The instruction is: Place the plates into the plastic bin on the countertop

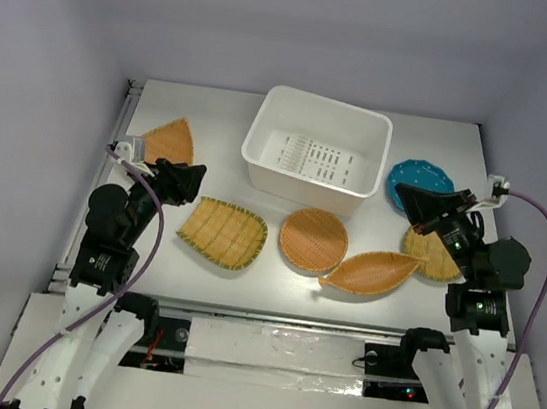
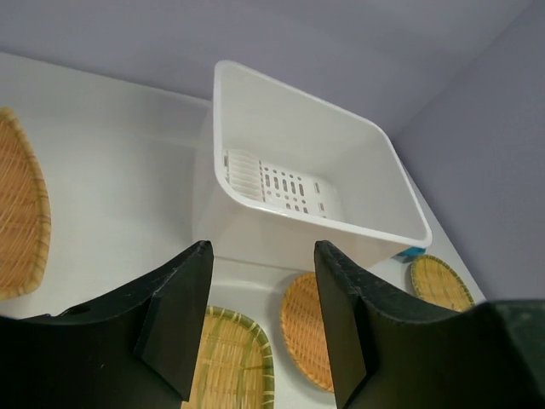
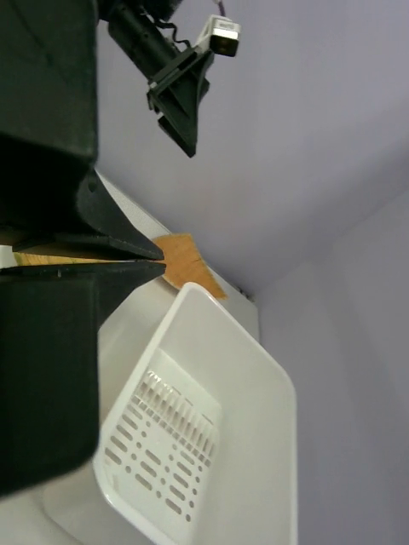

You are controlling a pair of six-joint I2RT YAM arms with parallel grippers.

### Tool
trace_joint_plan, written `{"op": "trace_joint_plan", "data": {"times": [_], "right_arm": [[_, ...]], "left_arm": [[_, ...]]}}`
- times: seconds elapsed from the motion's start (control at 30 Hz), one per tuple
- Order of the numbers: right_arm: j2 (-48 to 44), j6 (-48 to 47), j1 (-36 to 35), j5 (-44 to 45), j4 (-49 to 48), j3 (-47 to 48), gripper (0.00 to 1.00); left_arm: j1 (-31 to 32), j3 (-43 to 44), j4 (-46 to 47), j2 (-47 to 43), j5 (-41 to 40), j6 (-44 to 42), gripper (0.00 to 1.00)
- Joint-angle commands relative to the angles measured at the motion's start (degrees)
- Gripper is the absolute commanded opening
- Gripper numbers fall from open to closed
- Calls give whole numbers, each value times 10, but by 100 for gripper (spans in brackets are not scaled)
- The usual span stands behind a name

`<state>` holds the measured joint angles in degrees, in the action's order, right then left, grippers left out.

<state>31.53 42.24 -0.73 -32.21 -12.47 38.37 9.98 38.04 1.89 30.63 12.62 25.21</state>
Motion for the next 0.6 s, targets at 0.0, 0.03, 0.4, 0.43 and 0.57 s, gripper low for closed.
{"op": "trace_joint_plan", "data": {"times": [0.0,0.03,0.4,0.43,0.57], "right_arm": [[26,-25,-28,-20,-25,15,2],[26,-29,-34,-19,-23,15,0],[78,-76,-125,4,-36,0,0],[79,-79,-125,7,-39,-2,0],[79,-86,-131,11,-27,-4,0]], "left_arm": [[-4,10,32,28,-17,37,46],[-4,7,36,29,-17,46,46],[-4,-75,29,51,-212,170,0],[-4,-84,33,52,-227,177,0],[-55,-133,50,77,-244,215,15]]}}
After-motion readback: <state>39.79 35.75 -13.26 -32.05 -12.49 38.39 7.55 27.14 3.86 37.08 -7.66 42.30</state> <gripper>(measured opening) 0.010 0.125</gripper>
